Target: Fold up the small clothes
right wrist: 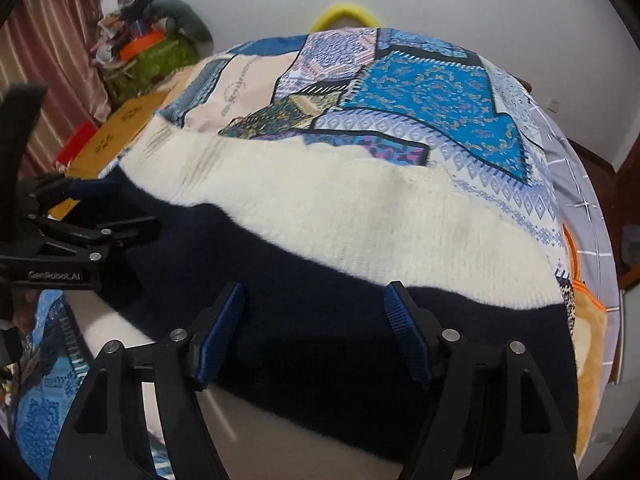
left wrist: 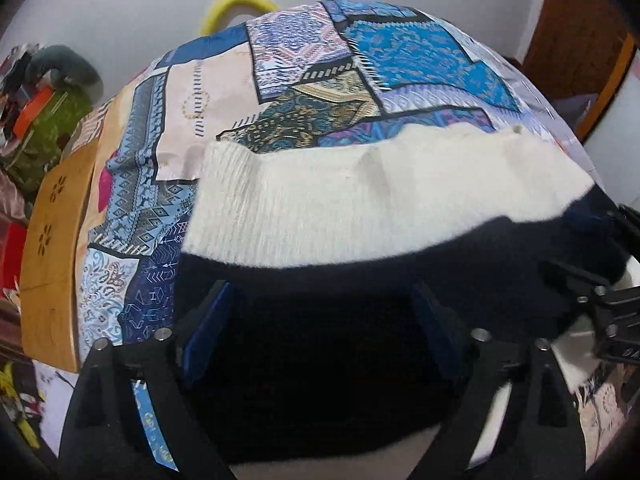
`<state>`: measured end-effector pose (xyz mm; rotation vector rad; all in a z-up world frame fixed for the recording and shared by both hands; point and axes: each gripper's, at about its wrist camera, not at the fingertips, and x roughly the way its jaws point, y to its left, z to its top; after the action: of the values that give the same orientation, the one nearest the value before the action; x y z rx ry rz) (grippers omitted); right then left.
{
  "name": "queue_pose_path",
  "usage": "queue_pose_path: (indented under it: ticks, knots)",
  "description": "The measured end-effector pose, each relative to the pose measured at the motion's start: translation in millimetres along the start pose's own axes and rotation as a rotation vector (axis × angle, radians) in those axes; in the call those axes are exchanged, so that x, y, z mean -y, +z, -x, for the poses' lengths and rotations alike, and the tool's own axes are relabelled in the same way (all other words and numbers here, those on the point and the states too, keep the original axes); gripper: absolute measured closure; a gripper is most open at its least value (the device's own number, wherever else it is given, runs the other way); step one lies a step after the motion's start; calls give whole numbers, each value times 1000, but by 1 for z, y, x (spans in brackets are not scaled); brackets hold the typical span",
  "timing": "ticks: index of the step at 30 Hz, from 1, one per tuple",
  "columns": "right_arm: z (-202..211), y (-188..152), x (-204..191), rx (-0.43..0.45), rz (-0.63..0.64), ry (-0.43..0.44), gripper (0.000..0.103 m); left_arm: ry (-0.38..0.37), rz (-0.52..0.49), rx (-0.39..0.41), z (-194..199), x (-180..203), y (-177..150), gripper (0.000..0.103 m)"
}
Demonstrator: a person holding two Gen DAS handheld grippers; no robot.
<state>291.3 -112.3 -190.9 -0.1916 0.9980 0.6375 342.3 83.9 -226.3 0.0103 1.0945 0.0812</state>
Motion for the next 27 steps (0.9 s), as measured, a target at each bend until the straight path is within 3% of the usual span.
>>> queue_pose_path:
  ticks: [5,9,13,16,20,27]
  knots:
    - [6,-8,30,5,-56,-70,34,8,66,14,-5,-25,1,8]
    - [9,-20,59,-12,-137,-71,34,118,70,32,-8,-37,-2,7]
    - [20,-35,78,-10,-202,-83,33,69,151,11,-9,-59,-7,7]
    - [30,-46,90,-11,-244,-100,33,84,183,11,-3,-68,-14,7]
    - [40,-55,97,-27,-259,-136,33,141,161,24,10,-72,-24,7]
    - [66,-57,93,-1,-233,-196,31,168,193,52,39,-87,-38,8]
